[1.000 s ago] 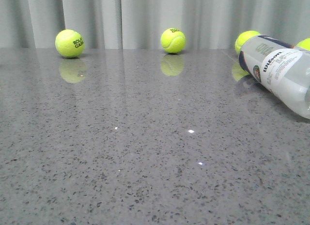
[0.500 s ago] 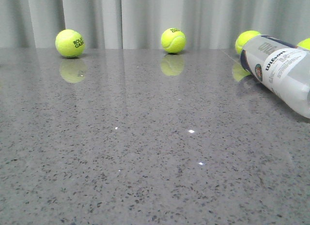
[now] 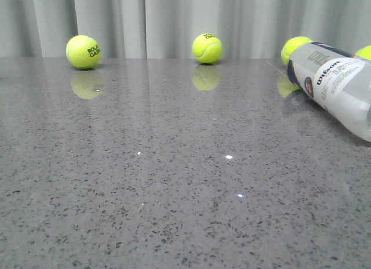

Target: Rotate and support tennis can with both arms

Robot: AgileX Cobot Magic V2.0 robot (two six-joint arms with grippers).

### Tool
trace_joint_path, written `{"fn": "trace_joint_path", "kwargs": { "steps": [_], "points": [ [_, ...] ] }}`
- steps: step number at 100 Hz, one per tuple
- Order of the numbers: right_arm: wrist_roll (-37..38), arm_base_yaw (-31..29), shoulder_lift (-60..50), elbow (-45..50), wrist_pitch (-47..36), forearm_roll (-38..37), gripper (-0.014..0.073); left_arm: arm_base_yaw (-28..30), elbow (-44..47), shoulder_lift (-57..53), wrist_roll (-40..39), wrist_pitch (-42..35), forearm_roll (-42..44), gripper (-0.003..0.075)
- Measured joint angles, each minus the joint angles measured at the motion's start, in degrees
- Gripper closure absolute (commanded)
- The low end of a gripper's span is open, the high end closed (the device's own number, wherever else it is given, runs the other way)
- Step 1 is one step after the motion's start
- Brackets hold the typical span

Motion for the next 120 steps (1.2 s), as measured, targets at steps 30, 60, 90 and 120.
{"fn": "trace_joint_path", "kwargs": {
  "steps": [30, 60, 90, 120],
  "points": [
    [-1.1, 0.0, 13.6, -14.6, 8.8, 10.2, -0.0027, 0.0, 0.0, 0.0, 0.0, 0.0, 0.0, 0.0739],
    [-1.4, 0.1, 29.6, -25.8, 11.7, 20.0, -0.0027, 0.0, 0.0, 0.0, 0.0, 0.0, 0.0, 0.0739],
    [-1.7, 2.0, 44.4, -31.7, 11.0, 22.4, -0.0027, 0.0, 0.0, 0.0, 0.0, 0.0, 0.0, 0.0739],
    [-2.2, 2.4, 50.9, -32.8, 9.4, 23.1, 0.0218, 0.0, 0.0, 0.0, 0.0, 0.0, 0.0, 0.0739]
  ]
}}
